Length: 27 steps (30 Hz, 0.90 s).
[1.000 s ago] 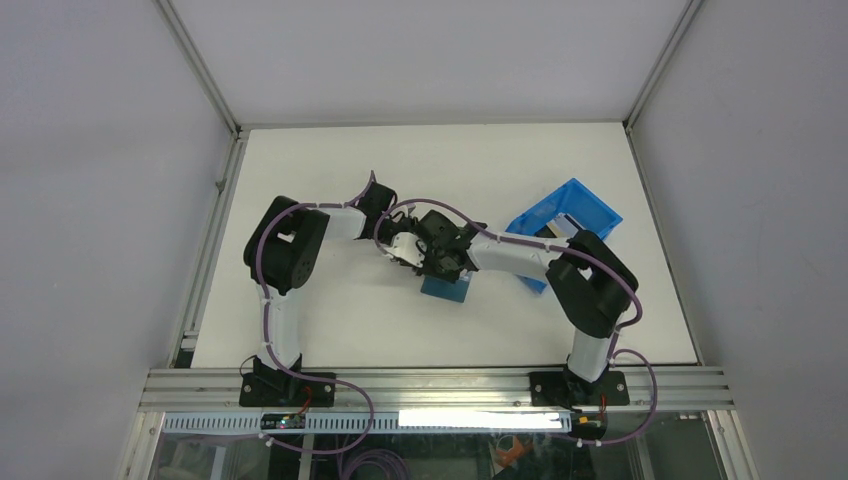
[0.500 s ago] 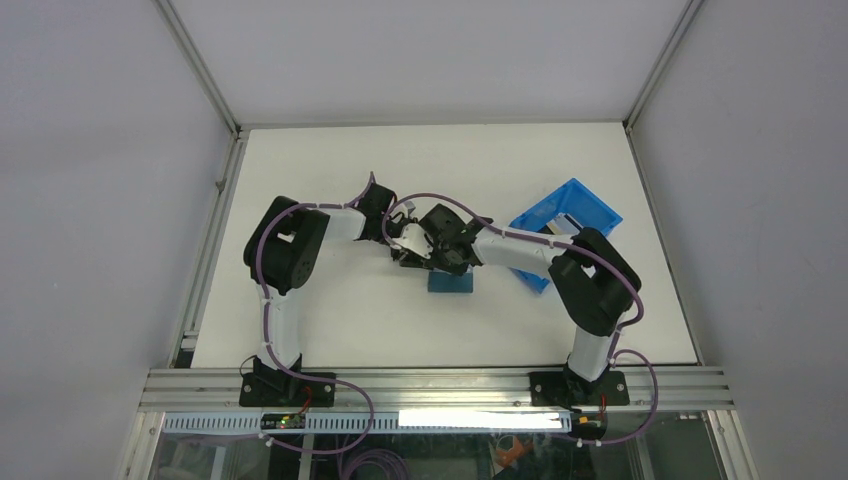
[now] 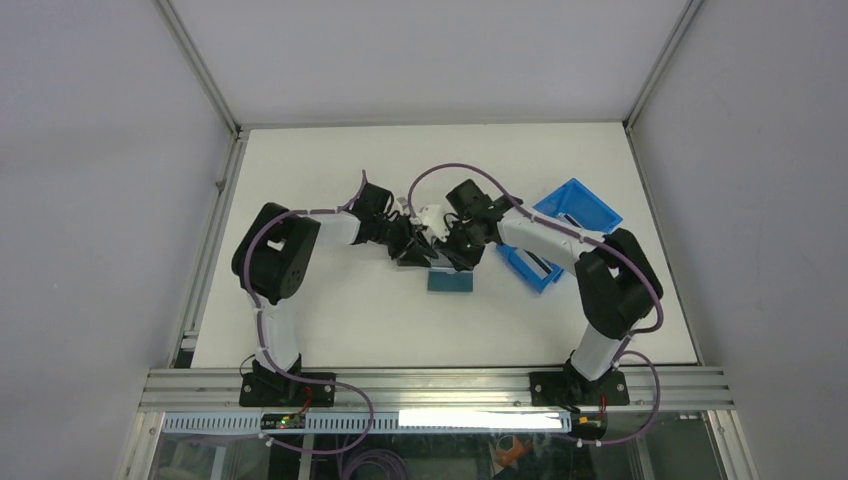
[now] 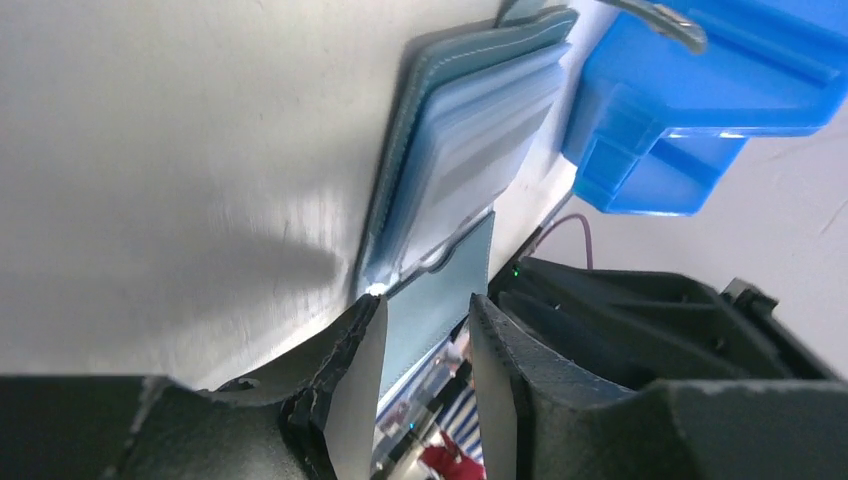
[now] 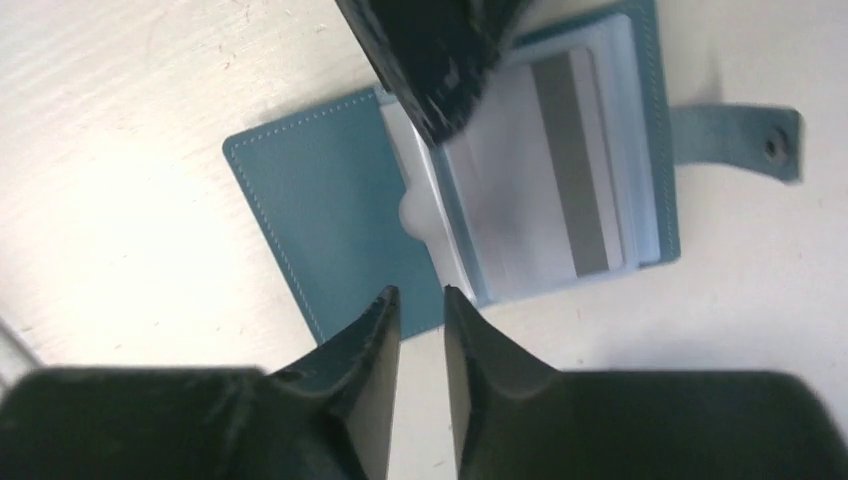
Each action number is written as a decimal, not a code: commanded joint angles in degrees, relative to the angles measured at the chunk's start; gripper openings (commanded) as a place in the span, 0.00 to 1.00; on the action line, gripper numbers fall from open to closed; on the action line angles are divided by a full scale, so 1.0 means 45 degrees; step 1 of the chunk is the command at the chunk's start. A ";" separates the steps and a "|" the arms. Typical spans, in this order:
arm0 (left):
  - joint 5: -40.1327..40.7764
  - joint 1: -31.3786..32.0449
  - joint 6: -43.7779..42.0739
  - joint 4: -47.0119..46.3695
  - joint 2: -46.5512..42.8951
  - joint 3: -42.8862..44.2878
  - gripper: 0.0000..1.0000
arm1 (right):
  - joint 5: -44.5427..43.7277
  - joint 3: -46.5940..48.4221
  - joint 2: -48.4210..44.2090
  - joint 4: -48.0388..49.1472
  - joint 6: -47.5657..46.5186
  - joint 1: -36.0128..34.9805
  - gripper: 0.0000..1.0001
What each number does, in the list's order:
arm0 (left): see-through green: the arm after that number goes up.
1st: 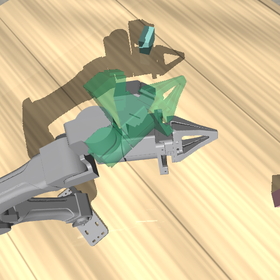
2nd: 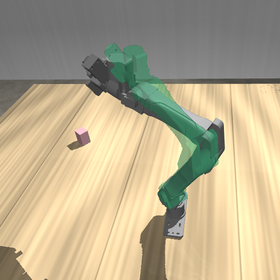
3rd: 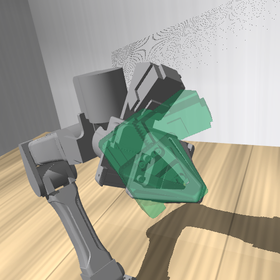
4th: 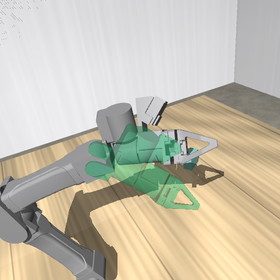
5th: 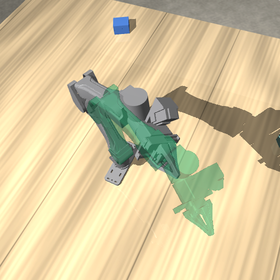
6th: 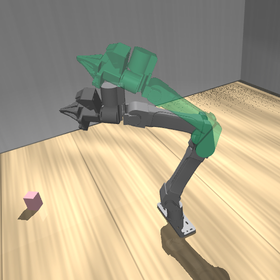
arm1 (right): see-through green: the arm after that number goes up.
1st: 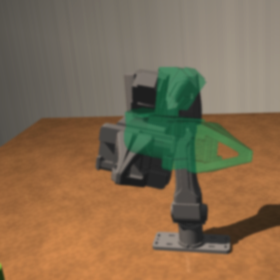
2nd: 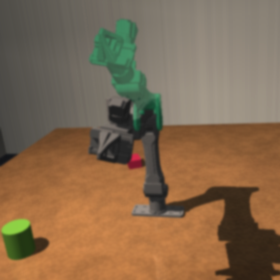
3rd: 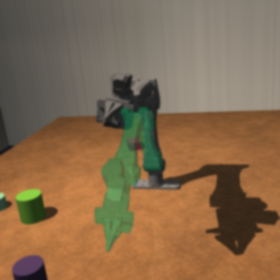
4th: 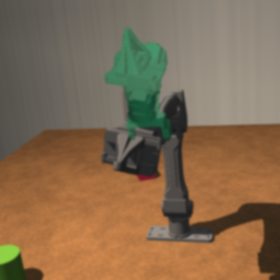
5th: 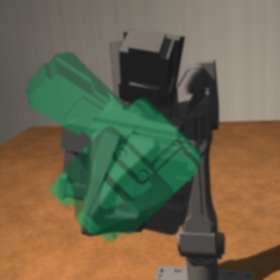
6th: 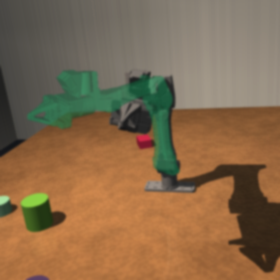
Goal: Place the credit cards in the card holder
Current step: Insert the credit card into the card holder, then move the card holder to the center of the board.
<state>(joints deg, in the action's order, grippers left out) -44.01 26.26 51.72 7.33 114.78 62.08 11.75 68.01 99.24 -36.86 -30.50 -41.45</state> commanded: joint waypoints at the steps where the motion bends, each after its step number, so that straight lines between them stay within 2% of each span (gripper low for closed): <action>1: 0.1442 -0.0035 0.0154 -0.0385 -0.2024 -0.0505 0.38 | 0.2745 0.1017 -0.1170 -0.1269 -0.0142 0.1075 0.29; 6: 0.2826 -0.0039 -0.0645 0.0160 -0.4217 -0.1495 0.38 | 0.2785 0.1845 -0.0339 -0.0958 0.1299 0.2111 0.50; 11: 0.4252 -0.0035 -0.0885 0.0168 -0.7361 -0.3122 0.37 | 0.2804 0.3304 0.1582 -0.1546 0.1758 0.2729 0.55; 15: 0.4631 -0.0035 0.0560 -0.1131 -0.9215 -0.5408 0.38 | 0.2726 0.4517 0.2926 -0.2106 0.1672 0.2901 0.57; 20: 0.4596 0.0397 0.2774 -0.3081 -0.9794 -0.7581 0.38 | 0.2877 0.5283 0.3865 -0.2768 0.1563 0.3087 0.57; 24: 0.5117 0.1135 0.3466 -0.3266 -0.9486 -0.7933 0.37 | 0.3059 0.4821 0.3843 -0.2771 0.1671 0.3088 0.56; 27: 0.5256 0.1356 0.3931 -0.3780 -0.8470 -0.7942 0.32 | 0.3210 0.4163 0.3546 -0.2675 0.1835 0.3079 0.54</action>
<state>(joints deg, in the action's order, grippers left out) -22.48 31.27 64.25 -1.80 73.21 25.85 23.64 88.66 117.82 -48.27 -23.64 -27.77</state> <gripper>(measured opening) 0.341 0.551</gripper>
